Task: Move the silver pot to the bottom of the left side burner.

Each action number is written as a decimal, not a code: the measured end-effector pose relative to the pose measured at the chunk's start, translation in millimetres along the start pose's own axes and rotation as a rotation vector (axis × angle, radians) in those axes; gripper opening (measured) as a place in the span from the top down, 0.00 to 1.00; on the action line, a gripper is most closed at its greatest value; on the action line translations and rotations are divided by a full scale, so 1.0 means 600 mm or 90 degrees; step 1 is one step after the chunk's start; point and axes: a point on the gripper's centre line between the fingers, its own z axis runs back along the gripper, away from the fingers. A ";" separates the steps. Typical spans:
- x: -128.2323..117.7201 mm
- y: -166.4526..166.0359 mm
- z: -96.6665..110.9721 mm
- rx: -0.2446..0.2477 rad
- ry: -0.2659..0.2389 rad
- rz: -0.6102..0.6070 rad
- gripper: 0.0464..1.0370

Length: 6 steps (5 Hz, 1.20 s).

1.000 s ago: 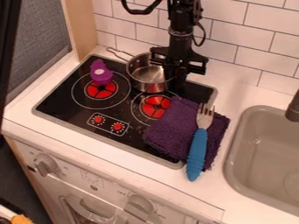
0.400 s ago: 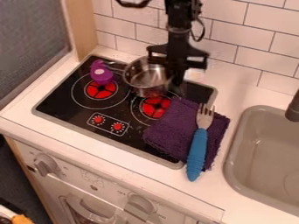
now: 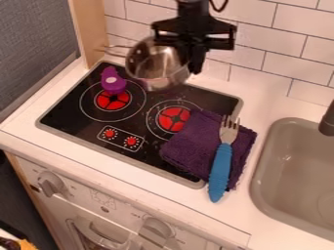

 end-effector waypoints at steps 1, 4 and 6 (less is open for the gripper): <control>-0.048 0.058 0.006 0.006 0.036 -0.026 0.97; -0.104 0.170 -0.042 0.046 0.105 -0.057 0.97; -0.124 0.192 -0.085 0.033 0.136 -0.074 0.97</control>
